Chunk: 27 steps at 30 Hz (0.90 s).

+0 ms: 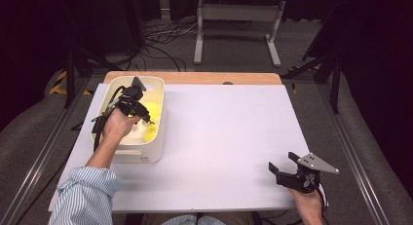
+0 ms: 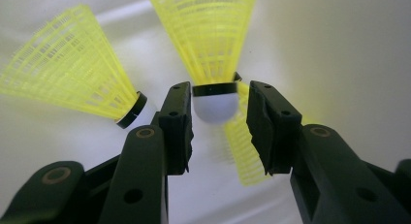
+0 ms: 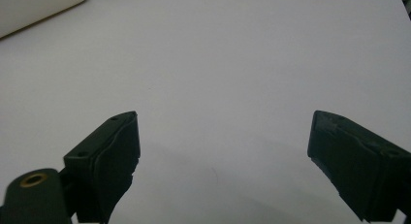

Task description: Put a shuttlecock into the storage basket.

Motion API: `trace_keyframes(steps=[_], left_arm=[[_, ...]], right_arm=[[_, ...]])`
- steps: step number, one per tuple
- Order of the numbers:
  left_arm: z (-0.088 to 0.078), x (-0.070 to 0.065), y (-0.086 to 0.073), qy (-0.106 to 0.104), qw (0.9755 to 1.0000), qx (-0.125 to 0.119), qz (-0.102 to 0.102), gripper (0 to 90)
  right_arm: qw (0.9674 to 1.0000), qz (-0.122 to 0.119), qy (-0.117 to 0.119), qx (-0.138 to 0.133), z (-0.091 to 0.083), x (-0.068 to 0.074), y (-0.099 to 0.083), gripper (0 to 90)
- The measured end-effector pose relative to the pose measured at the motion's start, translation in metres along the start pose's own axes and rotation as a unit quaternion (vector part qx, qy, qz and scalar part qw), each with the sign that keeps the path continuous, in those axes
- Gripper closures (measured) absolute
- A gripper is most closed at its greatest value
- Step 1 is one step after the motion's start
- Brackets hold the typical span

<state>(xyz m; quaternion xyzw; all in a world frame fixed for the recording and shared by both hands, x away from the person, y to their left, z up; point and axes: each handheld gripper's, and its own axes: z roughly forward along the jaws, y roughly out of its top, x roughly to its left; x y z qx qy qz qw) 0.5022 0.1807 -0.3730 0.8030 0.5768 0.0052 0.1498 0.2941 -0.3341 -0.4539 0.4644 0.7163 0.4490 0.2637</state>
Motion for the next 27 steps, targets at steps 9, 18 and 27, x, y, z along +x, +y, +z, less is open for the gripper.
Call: trace_keyframes(steps=[9, 18, 27], left_arm=[[-0.002, 0.0, 0.0, 0.004, 1.0, -0.002, 0.003, 54.0], [-0.005, -0.003, -0.002, 0.009, 0.9999, -0.005, 0.011, 44.3], [-0.013, -0.004, -0.007, 0.019, 0.9996, -0.01, 0.016, 41.1]], right_arm=[[1.0, 0.0, 0.0, 0.0, 0.0, 0.0, 0.0, 12.2], [1.0, 0.0, 0.002, 0.0, 0.0, 0.0, 0.0, 12.2], [1.0, -0.002, 0.001, 0.001, 0.001, 0.001, 0.0, 12.2]])
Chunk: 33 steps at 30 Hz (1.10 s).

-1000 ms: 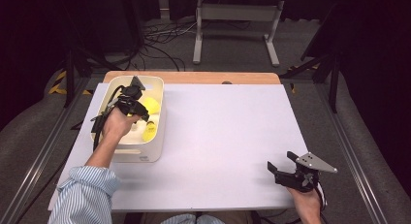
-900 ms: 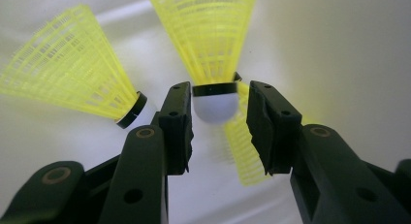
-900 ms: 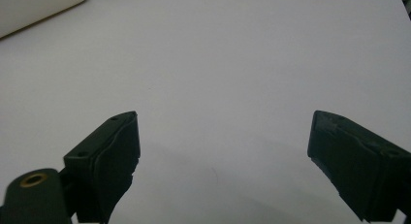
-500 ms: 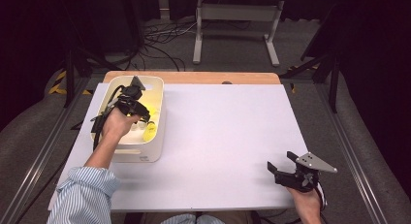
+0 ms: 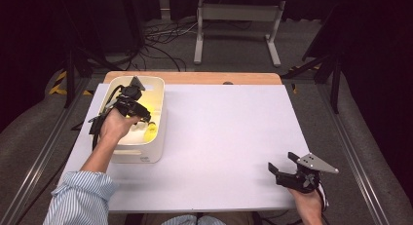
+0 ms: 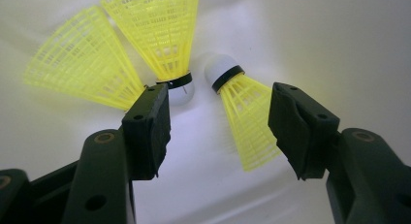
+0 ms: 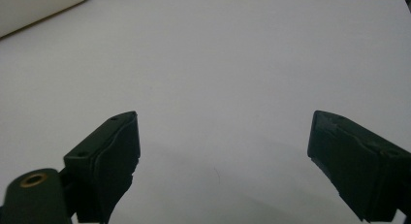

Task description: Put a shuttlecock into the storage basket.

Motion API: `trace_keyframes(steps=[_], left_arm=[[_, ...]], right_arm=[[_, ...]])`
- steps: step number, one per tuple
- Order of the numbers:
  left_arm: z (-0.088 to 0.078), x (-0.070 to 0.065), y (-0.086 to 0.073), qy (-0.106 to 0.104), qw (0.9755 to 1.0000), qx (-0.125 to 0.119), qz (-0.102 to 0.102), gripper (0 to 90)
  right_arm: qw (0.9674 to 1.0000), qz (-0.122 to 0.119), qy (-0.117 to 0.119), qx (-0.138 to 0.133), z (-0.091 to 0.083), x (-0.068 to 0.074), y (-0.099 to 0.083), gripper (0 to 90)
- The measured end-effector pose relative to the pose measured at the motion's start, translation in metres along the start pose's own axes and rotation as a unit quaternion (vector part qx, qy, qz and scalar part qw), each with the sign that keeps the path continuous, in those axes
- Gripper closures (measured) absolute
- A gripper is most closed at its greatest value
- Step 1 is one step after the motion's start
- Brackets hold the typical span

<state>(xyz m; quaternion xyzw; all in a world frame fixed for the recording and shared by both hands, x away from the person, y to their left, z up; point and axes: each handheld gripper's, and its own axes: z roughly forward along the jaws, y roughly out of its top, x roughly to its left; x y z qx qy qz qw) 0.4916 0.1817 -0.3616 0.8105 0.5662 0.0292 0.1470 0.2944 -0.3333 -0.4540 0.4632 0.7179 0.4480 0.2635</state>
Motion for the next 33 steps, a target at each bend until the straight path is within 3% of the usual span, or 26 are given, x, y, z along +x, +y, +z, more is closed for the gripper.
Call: trace_keyframes(steps=[33], left_arm=[[-0.021, 0.0, -0.016, 0.004, 0.9998, -0.017, 0.012, 37.2]], right_arm=[[1.0, -0.001, 0.002, 0.0, 0.0, 0.001, 0.0, 12.2]])
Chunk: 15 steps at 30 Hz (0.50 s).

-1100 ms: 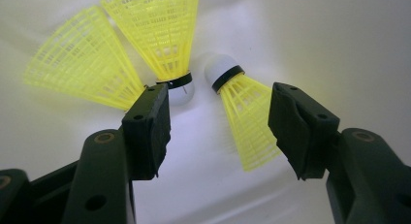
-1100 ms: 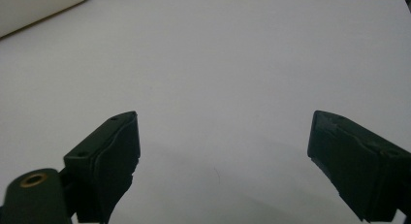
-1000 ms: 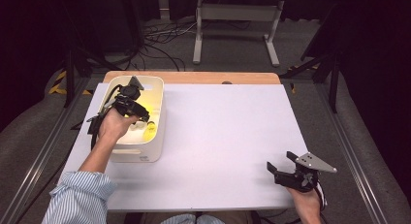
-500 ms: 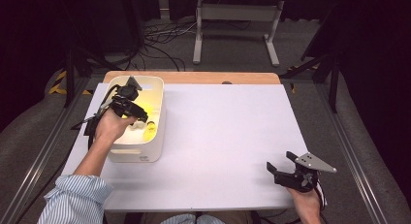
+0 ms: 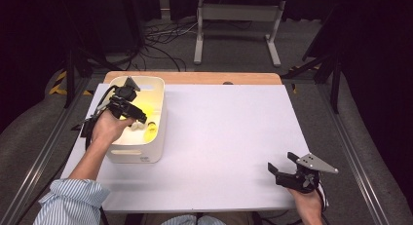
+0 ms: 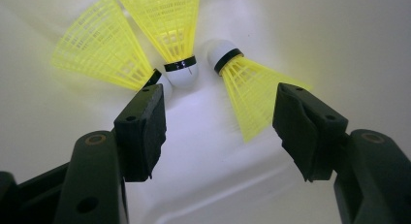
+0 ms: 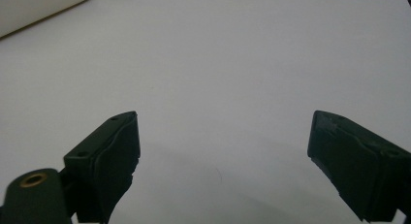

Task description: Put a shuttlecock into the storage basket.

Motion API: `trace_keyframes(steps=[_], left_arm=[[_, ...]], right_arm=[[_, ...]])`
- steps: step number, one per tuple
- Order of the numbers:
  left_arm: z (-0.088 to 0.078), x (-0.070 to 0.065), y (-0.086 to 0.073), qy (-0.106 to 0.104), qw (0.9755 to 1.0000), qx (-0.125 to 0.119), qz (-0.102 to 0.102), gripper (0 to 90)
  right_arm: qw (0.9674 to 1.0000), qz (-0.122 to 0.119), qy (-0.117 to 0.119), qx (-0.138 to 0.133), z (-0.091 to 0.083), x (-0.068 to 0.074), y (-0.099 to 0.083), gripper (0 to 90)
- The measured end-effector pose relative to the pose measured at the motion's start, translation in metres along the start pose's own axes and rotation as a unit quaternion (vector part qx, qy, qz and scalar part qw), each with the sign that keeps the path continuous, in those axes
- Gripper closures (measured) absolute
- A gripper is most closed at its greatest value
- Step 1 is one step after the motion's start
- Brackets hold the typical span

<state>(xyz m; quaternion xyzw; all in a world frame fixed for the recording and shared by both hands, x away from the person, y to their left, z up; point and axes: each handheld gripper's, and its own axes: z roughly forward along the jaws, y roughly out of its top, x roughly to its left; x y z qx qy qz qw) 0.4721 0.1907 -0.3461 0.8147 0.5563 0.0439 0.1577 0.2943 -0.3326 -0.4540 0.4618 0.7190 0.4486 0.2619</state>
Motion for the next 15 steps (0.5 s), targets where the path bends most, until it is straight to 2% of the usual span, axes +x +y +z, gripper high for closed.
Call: trace_keyframes(steps=[6, 15], left_arm=[[-0.005, 0.0, -0.002, 0.001, 1.0, -0.003, -0.002, 37.2], [-0.012, -0.001, -0.006, 0.009, 0.9999, -0.006, 0.008, 37.1]], right_arm=[[1.0, 0.0, 0.0, 0.001, 0.0, 0.0, 0.0, 12.2], [1.0, -0.001, 0.001, 0.001, 0.0, 0.001, 0.0, 12.2]])
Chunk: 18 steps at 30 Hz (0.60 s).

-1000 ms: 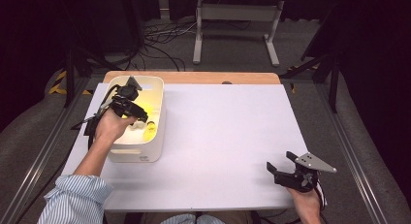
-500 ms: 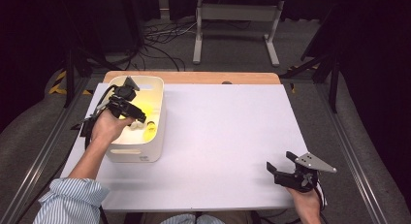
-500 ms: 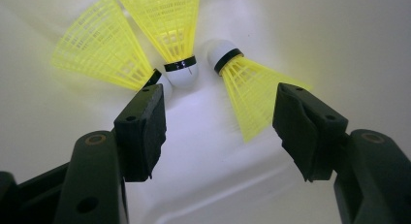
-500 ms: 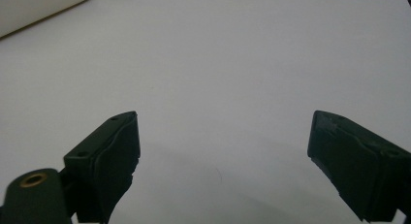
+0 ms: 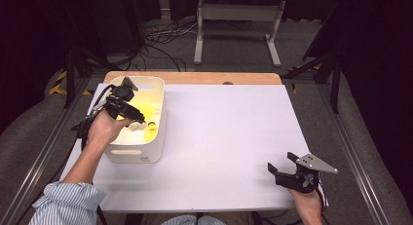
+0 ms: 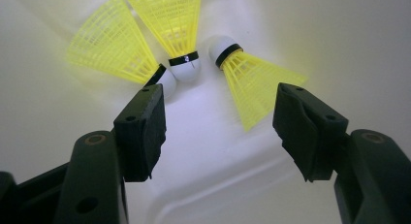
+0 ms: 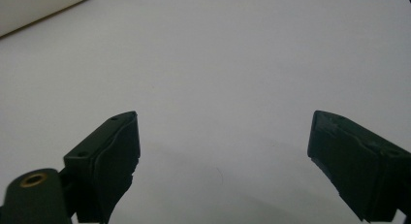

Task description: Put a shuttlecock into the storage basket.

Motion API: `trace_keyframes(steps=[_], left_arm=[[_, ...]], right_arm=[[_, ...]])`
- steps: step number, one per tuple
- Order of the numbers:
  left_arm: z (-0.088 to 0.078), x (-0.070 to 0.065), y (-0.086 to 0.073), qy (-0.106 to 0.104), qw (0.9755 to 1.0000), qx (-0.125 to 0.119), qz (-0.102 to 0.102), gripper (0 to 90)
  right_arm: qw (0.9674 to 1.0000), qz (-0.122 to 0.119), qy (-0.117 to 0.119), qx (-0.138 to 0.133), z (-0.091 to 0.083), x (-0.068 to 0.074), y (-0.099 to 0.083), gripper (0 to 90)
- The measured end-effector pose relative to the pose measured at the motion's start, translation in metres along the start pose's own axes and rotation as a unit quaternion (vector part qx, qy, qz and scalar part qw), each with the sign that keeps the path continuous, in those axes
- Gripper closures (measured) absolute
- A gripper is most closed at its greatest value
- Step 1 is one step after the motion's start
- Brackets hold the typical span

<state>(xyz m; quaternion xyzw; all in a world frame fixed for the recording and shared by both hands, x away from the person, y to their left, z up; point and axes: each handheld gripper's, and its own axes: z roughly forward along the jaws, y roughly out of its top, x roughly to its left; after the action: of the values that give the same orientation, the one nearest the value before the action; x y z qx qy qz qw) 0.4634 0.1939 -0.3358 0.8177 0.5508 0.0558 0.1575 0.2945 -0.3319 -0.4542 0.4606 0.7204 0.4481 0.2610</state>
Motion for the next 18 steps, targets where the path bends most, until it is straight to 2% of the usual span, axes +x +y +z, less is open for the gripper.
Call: trace_keyframes(steps=[18], left_arm=[[-0.018, 0.002, -0.008, 0.006, 0.9999, -0.014, 0.0, 37.1]], right_arm=[[1.0, -0.001, 0.001, 0.001, 0.0, 0.001, 0.0, 12.2]])
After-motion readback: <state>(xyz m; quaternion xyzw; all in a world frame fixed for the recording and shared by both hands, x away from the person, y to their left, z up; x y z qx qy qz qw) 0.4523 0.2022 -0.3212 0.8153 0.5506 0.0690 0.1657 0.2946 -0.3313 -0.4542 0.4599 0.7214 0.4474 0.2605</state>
